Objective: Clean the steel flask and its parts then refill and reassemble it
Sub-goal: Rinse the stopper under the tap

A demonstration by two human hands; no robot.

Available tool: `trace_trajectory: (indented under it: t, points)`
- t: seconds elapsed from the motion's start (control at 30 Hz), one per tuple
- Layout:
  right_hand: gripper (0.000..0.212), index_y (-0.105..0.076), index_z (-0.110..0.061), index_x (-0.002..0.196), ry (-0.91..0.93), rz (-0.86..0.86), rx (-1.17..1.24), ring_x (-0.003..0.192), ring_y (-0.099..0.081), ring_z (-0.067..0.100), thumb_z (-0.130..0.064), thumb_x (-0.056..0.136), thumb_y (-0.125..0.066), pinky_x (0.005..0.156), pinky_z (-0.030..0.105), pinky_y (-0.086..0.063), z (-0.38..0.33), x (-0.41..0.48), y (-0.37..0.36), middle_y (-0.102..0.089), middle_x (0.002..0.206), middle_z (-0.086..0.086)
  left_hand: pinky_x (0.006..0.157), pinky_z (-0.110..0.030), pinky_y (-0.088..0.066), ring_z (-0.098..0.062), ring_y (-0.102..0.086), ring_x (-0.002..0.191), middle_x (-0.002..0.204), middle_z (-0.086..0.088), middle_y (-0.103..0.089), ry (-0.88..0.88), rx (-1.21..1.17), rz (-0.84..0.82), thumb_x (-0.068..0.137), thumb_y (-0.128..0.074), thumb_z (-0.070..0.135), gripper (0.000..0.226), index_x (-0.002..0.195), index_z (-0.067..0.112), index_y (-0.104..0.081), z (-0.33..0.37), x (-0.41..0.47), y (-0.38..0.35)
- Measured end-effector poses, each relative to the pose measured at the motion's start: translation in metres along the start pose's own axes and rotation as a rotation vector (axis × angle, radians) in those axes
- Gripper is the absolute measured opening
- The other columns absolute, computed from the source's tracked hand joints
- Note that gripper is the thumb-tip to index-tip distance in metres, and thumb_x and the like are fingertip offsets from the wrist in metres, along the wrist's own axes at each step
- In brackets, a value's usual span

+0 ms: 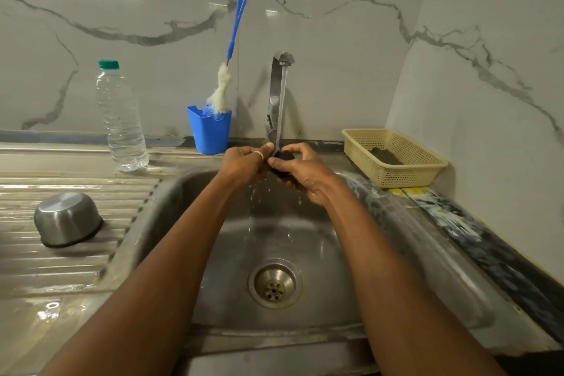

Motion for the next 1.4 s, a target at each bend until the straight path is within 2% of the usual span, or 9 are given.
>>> trace_trajectory:
  t: [0.1,0.23,0.33,0.67,0.97,1.1,1.17,1.27,1.4]
  points:
    - [0.047,-0.062,-0.025,0.119,0.061,-0.01,-0.002,0.085,-0.063,0.013,-0.008,0.081,-0.083,0.059,0.022,-0.05,-0.006,-0.002,0.001,-0.068,0.108,0.0,0.091,-0.047,-0.06,-0.035,-0.074,0.099,0.1,-0.021,-0.076,0.045,0.007,-0.033,0.097,-0.067,0.039,0.037,0.105,0.004,-0.073,-0.005,0.001,-0.005]
    - [0.055,-0.063,-0.018,0.124,0.079,0.038,-0.039,0.096,-0.061,0.016,0.009,0.078,-0.076,0.083,0.034,-0.057,-0.006,0.002,0.005,-0.064,0.107,-0.001,0.092,-0.043,-0.06,-0.028,-0.072,0.095,0.108,-0.024,-0.073,0.041,-0.046,-0.091,0.102,-0.06,0.018,0.02,0.106,0.003,-0.073,-0.004,-0.001,-0.011]
    - [0.031,-0.064,-0.014,0.1,0.057,0.072,-0.059,0.088,-0.062,0.017,0.01,0.081,-0.07,0.095,0.042,-0.056,-0.003,0.004,0.008,-0.065,0.093,0.002,0.095,-0.043,-0.059,-0.029,-0.071,0.101,0.106,-0.021,-0.073,0.034,-0.034,-0.116,0.102,-0.059,0.017,0.019,0.103,0.005,-0.074,-0.006,-0.002,-0.013]
    - [0.018,-0.063,-0.006,0.104,-0.073,-0.091,0.274,0.099,-0.069,0.028,-0.007,0.105,-0.045,0.089,0.037,-0.059,0.007,0.0,-0.011,-0.07,0.107,0.02,0.081,-0.03,-0.061,-0.025,-0.071,0.104,0.113,-0.011,-0.073,0.009,-0.139,-0.137,0.102,-0.058,0.011,0.025,0.125,0.013,-0.068,0.002,-0.009,-0.012]
    - [0.028,-0.062,-0.004,0.099,-0.157,-0.049,0.297,0.09,-0.067,0.025,-0.002,0.103,-0.035,0.077,0.035,-0.061,0.016,0.0,-0.01,-0.068,0.095,0.017,0.06,-0.022,-0.058,-0.02,-0.072,0.088,0.103,-0.011,-0.075,0.012,-0.025,-0.103,0.103,-0.057,0.012,0.019,0.111,0.009,-0.073,0.006,-0.014,-0.007]
    - [0.021,-0.068,-0.003,0.101,-0.145,-0.056,0.262,0.098,-0.07,0.027,-0.002,0.102,-0.046,0.074,0.033,-0.062,0.017,0.003,-0.01,-0.071,0.108,0.021,0.055,-0.024,-0.056,-0.017,-0.07,0.069,0.095,-0.015,-0.077,0.063,-0.054,-0.026,0.102,-0.06,0.019,0.02,0.108,0.006,-0.074,0.0,-0.013,0.003]
    - [0.018,-0.068,-0.003,0.108,-0.128,-0.042,0.259,0.106,-0.069,0.031,0.0,0.099,-0.053,0.084,0.037,-0.063,0.018,0.006,-0.009,-0.068,0.114,0.022,0.058,-0.026,-0.058,-0.02,-0.069,0.072,0.093,-0.015,-0.075,0.078,-0.042,0.008,0.102,-0.061,0.025,0.021,0.103,0.008,-0.073,-0.003,-0.012,0.008]
    - [0.038,-0.06,-0.005,0.134,-0.115,-0.035,0.214,0.109,-0.068,0.032,0.001,0.098,-0.053,0.09,0.043,-0.061,0.022,0.012,-0.009,-0.064,0.124,0.021,0.077,-0.036,-0.063,-0.027,-0.074,0.09,0.099,-0.014,-0.075,0.11,-0.054,0.017,0.1,-0.063,0.026,0.016,0.097,0.012,-0.07,-0.007,-0.011,0.009]
    - [0.044,-0.056,-0.007,0.14,-0.112,-0.024,0.166,0.111,-0.067,0.031,0.002,0.098,-0.052,0.088,0.041,-0.062,0.024,0.016,-0.008,-0.062,0.129,0.02,0.076,-0.035,-0.063,-0.025,-0.075,0.09,0.099,-0.014,-0.075,0.116,-0.03,0.015,0.1,-0.064,0.026,0.016,0.096,0.011,-0.069,-0.007,-0.012,0.009]
Point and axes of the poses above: each hand's wrist, its own x-axis towards the middle knuckle, its own y-axis out of the back of the hand, z = x × y, the point moved 10 cm from there along x, towards the middle knuckle
